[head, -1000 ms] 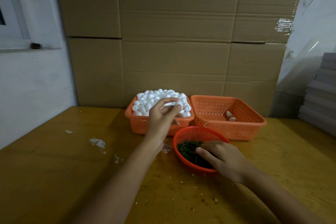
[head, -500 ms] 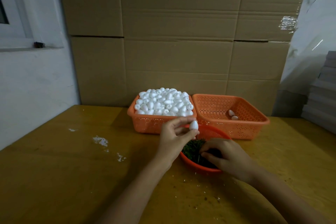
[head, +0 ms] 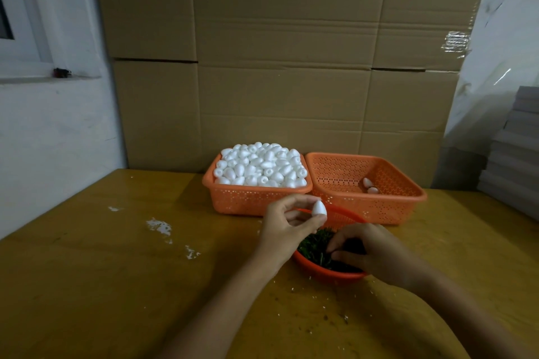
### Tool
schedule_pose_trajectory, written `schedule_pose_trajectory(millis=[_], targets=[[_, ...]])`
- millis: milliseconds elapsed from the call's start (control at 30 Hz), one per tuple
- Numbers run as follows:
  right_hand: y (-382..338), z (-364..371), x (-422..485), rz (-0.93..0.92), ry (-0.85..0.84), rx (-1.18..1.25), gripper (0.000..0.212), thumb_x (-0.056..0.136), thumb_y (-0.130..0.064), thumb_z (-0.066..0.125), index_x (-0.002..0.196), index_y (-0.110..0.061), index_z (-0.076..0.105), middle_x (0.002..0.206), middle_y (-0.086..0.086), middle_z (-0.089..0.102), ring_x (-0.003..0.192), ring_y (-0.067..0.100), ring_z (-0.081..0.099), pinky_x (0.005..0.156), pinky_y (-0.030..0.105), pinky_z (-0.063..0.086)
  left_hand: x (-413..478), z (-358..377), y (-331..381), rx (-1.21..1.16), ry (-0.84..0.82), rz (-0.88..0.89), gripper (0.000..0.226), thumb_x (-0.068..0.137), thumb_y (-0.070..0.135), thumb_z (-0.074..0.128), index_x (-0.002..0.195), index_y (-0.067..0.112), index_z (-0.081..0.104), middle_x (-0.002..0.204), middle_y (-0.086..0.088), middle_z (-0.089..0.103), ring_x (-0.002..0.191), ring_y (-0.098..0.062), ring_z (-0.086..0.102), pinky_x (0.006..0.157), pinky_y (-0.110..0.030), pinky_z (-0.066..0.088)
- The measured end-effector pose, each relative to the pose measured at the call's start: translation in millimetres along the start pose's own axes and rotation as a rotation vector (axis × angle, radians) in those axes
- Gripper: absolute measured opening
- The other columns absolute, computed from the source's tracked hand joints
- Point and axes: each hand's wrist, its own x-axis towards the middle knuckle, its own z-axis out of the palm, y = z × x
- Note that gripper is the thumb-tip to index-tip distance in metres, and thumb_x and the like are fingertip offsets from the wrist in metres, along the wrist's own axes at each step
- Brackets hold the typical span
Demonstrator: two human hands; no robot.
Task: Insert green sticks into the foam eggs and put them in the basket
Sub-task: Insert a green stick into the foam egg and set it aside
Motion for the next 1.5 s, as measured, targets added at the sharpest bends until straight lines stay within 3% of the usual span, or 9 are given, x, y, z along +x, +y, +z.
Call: schedule_pose_trajectory(millis=[133, 300, 500, 633, 867, 1067, 1500], targets=[[-1.1, 0.5, -0.1, 0.011, 0.098, 0.06, 0.019, 0.093, -0.02, 0.077, 0.101, -0.037, 0.076, 0.096, -0.018, 0.073, 0.097, -0.003, 0.067, 0.086, 0.024, 0.054, -0.5, 0.0, 2.4, -0.012, 0.007, -0.009, 0.027, 0.088, 0.01, 0.083, 0.114, 0.011, 0.075, 0.102, -0.008, 0.08, 0.092, -0.029, 0.078, 0.077, -0.033, 0.062], [0.3, -1.6, 0.1, 0.058, 0.178, 0.19, 0.014, 0.092, -0.017, 0.075, 0.093, -0.03, 0.08, 0.097, -0.022, 0.077, 0.096, -0.002, 0.071, 0.086, 0.024, 0.059, 0.2, -1.8, 3.8, -0.077, 0.029, -0.03, 0.027, 0.089, 0.0, 0.079, 0.115, 0.005, 0.073, 0.1, -0.012, 0.08, 0.094, -0.031, 0.078, 0.078, -0.033, 0.062], [2.5, -2.7, -1.9, 0.143, 0.315, 0.458, 0.012, 0.084, -0.029, 0.073, 0.09, -0.023, 0.081, 0.095, -0.009, 0.079, 0.093, 0.008, 0.075, 0.082, 0.031, 0.062, 0.1, -7.3, 3.4, -0.12, 0.024, -0.016, 0.026, 0.083, 0.004, 0.085, 0.104, 0.014, 0.074, 0.111, -0.006, 0.079, 0.104, -0.028, 0.077, 0.091, -0.045, 0.063], [1.9, -2.3, -3.3, 0.15, 0.347, 0.56, 0.013, 0.081, -0.035, 0.072, 0.086, -0.03, 0.082, 0.097, -0.005, 0.08, 0.092, 0.008, 0.075, 0.08, 0.028, 0.061, 0.3, -6.9, 2.3, -0.092, 0.005, 0.008, 0.024, 0.081, 0.004, 0.085, 0.096, 0.017, 0.072, 0.112, -0.007, 0.078, 0.106, -0.028, 0.076, 0.091, -0.048, 0.063], [-1.8, 0.8, -3.5, 0.121, 0.447, 0.604, 0.009, 0.087, -0.029, 0.072, 0.086, -0.029, 0.081, 0.086, 0.009, 0.075, 0.084, 0.023, 0.072, 0.084, 0.039, 0.057, -1.4, -5.8, 4.1, -0.068, -0.01, 0.009, 0.029, 0.081, 0.014, 0.088, 0.103, 0.012, 0.07, 0.105, -0.008, 0.08, 0.097, -0.028, 0.078, 0.088, -0.042, 0.063], [-8.4, 1.9, -4.6, 0.078, 0.464, 0.663, 0.013, 0.086, -0.028, 0.071, 0.09, -0.022, 0.081, 0.08, 0.013, 0.075, 0.08, 0.029, 0.074, 0.081, 0.035, 0.061, -2.4, -5.7, 6.2, -0.072, -0.002, -0.002, 0.028, 0.082, 0.013, 0.089, 0.103, 0.012, 0.07, 0.101, -0.009, 0.081, 0.092, -0.027, 0.079, 0.083, -0.034, 0.063], [-10.1, 5.1, -5.0, 0.083, 0.467, 0.604, 0.017, 0.083, -0.031, 0.071, 0.091, -0.02, 0.08, 0.08, 0.006, 0.076, 0.077, 0.018, 0.073, 0.075, 0.02, 0.059, -2.9, -6.0, 9.8, -0.109, -0.008, 0.022, 0.022, 0.082, 0.008, 0.085, 0.1, 0.011, 0.072, 0.11, -0.01, 0.078, 0.099, -0.033, 0.077, 0.082, -0.038, 0.064]])
